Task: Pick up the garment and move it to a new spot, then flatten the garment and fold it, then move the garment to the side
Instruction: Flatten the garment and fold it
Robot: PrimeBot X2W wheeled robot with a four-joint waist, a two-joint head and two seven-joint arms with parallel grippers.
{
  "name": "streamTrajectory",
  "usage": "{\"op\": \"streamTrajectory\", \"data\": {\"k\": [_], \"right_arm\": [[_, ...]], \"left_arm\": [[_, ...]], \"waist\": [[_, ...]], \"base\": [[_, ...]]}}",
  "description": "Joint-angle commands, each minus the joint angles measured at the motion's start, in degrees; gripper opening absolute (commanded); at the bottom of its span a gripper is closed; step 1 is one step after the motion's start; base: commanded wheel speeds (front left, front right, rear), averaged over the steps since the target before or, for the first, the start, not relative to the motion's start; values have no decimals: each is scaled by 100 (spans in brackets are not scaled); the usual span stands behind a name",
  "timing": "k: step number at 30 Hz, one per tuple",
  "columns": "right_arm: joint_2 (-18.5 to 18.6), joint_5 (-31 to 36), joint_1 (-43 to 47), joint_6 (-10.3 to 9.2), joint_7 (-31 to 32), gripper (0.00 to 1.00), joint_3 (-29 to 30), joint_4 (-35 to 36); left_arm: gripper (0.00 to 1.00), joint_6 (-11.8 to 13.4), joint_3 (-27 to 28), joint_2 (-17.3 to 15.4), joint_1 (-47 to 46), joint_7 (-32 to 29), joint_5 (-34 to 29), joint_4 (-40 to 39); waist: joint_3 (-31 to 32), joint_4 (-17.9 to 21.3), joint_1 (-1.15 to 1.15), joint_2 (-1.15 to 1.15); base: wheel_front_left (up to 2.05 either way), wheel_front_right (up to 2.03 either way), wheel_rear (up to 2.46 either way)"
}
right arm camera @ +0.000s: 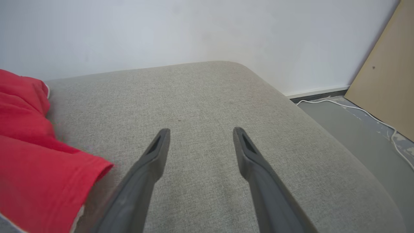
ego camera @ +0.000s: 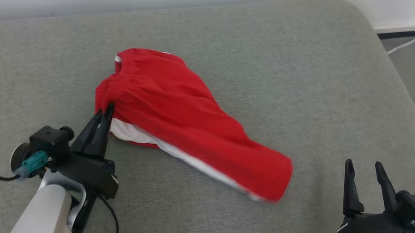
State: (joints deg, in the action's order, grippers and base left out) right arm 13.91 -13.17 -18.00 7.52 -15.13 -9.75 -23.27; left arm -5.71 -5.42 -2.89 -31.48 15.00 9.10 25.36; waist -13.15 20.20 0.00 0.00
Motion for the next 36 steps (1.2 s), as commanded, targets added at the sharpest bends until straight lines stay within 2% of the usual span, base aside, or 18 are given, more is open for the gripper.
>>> {"op": "streamTrajectory", "data": {"k": [1,12,19,20,21,22,23,30,36], "right_arm": [[-4,-40,102,-6,-3,100,2,-25],[-11,-89,188,-6,-4,100,-212,-83],[-91,-177,80,-6,-4,100,-473,-120],[-100,-183,63,-6,-3,100,-514,-126],[-102,-188,49,-6,-3,100,-550,-129],[-100,-197,44,-6,-3,100,-580,-134],[-92,-205,39,-6,-3,100,-613,-134],[-46,-207,134,-6,-3,100,-804,-155],[-12,-212,339,-6,-3,100,-1348,-40]], "left_arm": [[0,4,62,-2,118,27,65,-113],[0,27,480,-50,648,27,-284,-389],[0,76,824,-154,953,27,-473,-206],[15,72,855,-146,994,27,-493,-169],[37,76,873,-134,1018,27,-512,-144],[89,82,884,-124,1047,27,-536,-131],[100,96,884,-111,1086,27,-550,-79],[100,187,862,-43,1380,27,-568,-78],[100,314,725,-3,1835,27,-456,-320]], "waist": [[96,-255,0,0],[305,-1204,0,0],[218,-1502,0,0],[216,-1519,0,0],[218,-1534,0,0],[226,-1547,0,0],[242,-1564,0,0],[452,-1680,0,0],[728,-1866,0,0]], "base": [[0,0,0],[0,0,0],[0,0,0],[0,0,0],[0,0,0],[0,0,0],[0,0,0],[0,0,0],[0,0,0]]}}
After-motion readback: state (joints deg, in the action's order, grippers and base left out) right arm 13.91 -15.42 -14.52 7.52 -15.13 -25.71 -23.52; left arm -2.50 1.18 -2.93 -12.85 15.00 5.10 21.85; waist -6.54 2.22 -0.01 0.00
